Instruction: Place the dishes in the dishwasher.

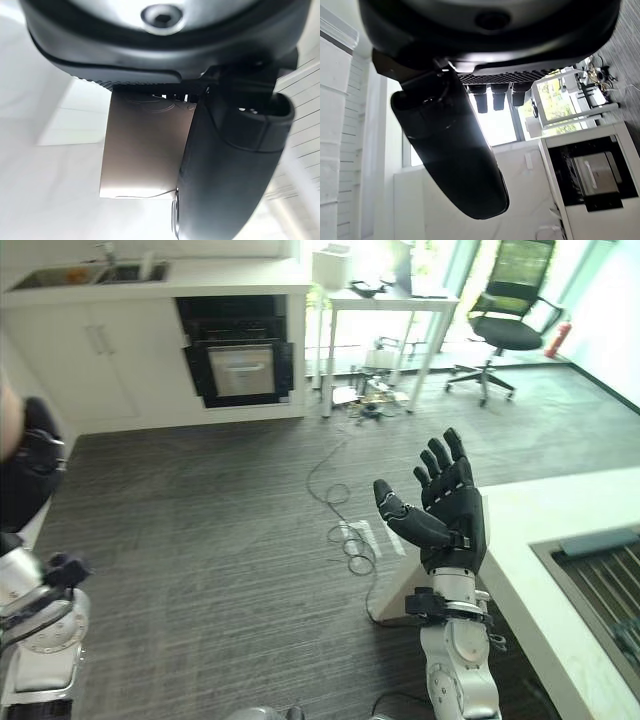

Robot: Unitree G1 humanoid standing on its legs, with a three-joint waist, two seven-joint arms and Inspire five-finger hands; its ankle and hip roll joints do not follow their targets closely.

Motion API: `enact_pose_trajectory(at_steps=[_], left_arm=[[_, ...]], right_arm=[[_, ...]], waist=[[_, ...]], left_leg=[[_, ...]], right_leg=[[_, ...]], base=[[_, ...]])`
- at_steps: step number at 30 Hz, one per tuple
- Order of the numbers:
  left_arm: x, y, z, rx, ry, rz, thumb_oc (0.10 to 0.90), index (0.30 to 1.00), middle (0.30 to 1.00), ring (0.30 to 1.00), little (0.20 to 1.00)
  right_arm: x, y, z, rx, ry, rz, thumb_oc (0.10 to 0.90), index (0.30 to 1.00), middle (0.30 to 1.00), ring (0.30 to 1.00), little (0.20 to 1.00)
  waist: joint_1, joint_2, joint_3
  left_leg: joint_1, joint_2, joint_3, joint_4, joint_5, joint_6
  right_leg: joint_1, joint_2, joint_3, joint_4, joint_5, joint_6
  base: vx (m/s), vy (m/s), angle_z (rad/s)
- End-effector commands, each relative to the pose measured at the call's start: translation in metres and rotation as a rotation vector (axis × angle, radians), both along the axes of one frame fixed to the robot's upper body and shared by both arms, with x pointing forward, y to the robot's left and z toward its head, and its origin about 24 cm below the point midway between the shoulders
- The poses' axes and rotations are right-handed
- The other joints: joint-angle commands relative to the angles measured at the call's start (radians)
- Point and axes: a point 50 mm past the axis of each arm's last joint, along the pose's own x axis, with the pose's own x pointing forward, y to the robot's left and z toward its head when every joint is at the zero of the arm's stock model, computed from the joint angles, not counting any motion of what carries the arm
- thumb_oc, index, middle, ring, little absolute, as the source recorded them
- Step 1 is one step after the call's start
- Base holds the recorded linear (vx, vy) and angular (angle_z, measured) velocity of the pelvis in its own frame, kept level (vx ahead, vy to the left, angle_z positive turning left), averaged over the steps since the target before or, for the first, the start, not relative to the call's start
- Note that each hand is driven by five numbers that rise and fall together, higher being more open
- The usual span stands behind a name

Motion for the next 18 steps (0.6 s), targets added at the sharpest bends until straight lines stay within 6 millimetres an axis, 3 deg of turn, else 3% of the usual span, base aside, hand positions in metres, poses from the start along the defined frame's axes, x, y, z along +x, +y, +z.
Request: enact_pose_trajectory(at_steps=[1, 4, 10, 18], left_arm=[[-0.026, -0.003, 0.035, 0.089, -0.234, -0.045, 0.400, 0.300, 0.300, 0.300, 0.300], [-0.029, -0.005, 0.035, 0.067, -0.230, -0.047, 0.400, 0.300, 0.300, 0.300, 0.300], [-0.022, -0.010, 0.037, 0.099, -0.142, -0.098, 0.400, 0.300, 0.300, 0.300, 0.300], [-0.030, -0.002, 0.030, 0.049, -0.140, -0.096, 0.400, 0.300, 0.300, 0.300, 0.300]], right_arm=[[-0.012, -0.020, 0.057, -0.077, -0.337, -0.058, 0.800, 0.900, 0.900, 0.900, 0.900], [-0.009, -0.019, 0.056, -0.069, -0.320, -0.044, 0.800, 0.900, 0.900, 0.900, 0.900], [-0.004, -0.019, 0.056, -0.064, -0.291, -0.042, 0.800, 0.900, 0.900, 0.900, 0.900], [-0.001, -0.015, 0.054, -0.095, -0.273, -0.018, 0.800, 0.900, 0.900, 0.900, 0.900]], waist=[[-0.024, 0.041, -0.070], [-0.006, 0.028, -0.078], [0.014, 0.023, -0.089], [0.024, 0.021, -0.095]], left_leg=[[0.088, 0.135, -0.029, -0.018, -0.106, 0.077], [0.084, 0.121, -0.068, -0.018, -0.106, 0.069], [0.065, 0.155, -0.042, -0.018, -0.093, 0.040], [0.057, 0.170, -0.031, -0.018, -0.090, 0.022]], right_leg=[[0.110, -0.066, -0.042, -0.038, 0.069, 0.141], [0.117, -0.054, -0.025, -0.038, 0.013, 0.140], [0.113, -0.060, -0.056, -0.038, -0.048, 0.125], [0.092, -0.050, -0.053, -0.038, -0.061, 0.112]], base=[[0.00, -0.091, 0.65], [0.04, -0.154, 0.16], [0.01, -0.093, 0.10], [-0.01, -0.056, 0.06]])
